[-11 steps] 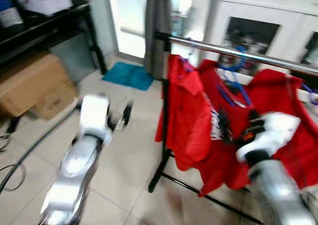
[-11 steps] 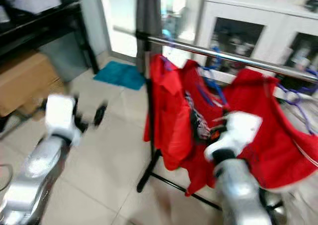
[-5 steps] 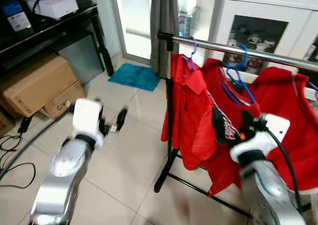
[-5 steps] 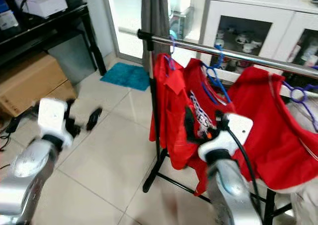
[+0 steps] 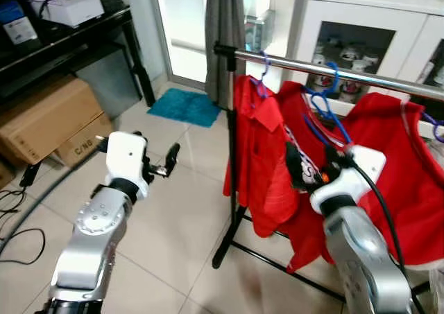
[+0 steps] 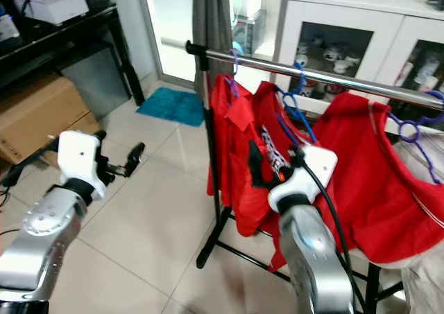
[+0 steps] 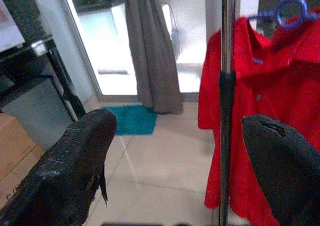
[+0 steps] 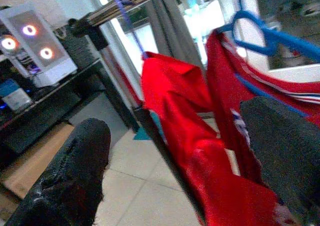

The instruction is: Hang hanger

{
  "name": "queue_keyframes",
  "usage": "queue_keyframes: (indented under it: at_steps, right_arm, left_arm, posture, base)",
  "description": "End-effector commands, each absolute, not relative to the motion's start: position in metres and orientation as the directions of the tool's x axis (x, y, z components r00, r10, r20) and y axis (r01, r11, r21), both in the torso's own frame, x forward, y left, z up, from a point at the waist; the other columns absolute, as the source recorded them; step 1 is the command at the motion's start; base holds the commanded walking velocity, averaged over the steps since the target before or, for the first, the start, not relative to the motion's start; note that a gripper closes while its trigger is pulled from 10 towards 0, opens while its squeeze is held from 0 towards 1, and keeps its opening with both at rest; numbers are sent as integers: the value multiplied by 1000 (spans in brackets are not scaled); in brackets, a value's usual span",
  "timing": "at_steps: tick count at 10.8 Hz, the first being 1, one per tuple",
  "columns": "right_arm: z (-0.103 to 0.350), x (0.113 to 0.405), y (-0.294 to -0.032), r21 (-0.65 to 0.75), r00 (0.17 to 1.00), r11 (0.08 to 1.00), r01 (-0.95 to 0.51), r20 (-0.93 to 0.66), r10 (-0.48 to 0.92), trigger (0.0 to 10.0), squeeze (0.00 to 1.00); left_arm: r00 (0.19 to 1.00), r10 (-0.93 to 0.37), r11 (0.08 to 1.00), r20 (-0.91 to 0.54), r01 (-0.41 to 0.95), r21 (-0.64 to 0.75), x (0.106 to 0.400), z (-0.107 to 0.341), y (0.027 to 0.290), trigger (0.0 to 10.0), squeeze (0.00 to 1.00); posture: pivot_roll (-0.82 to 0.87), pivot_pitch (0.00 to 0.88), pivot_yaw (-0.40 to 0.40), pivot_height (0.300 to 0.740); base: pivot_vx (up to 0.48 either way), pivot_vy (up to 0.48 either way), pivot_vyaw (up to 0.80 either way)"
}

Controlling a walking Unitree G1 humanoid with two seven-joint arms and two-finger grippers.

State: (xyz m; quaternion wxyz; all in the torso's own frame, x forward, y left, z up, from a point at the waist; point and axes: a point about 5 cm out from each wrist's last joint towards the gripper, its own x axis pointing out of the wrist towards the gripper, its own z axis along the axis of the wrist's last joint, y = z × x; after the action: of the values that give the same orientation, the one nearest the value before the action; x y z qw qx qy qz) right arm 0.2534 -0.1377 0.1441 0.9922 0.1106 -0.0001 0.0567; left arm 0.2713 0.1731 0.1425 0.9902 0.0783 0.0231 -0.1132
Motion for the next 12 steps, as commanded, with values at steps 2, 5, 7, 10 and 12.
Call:
queue_keyframes:
  at_steps: [2,5,7,10,12]
  right_arm:
    - [151,260,-130,185,987,970,-158,26,156,10000,0]
    - [154,273,-137,184,996,979,-87,20,85,10000,0]
    - [164,276,-142,172,995,980,-97,48,90,10000,0]
    - [166,279,-144,108,996,991,-84,44,80,10000,0]
    - [160,278,-143,94,996,991,-93,21,92,10000,0]
  left_arm:
    - [975,-216,961,-46,221,169,276,148,173,10000,0]
    - [975,-214,964,-59,220,150,284,143,165,10000,0]
    - [972,-229,958,-56,235,165,287,146,163,10000,0]
    - [973,-228,956,-48,233,176,289,149,166,10000,0]
    - [974,-223,960,-40,227,165,288,150,166,10000,0]
  posture:
    - [-90,0,72,740]
    - [-91,0,63,740]
    - [-92,0,56,740]
    - [-93,0,46,740]
    - [-84,0,34,740]
  base:
    - [0,0,0]
    - [0,0,533]
    - [0,0,0]
    - [0,0,-727]
    - [257,0,0]
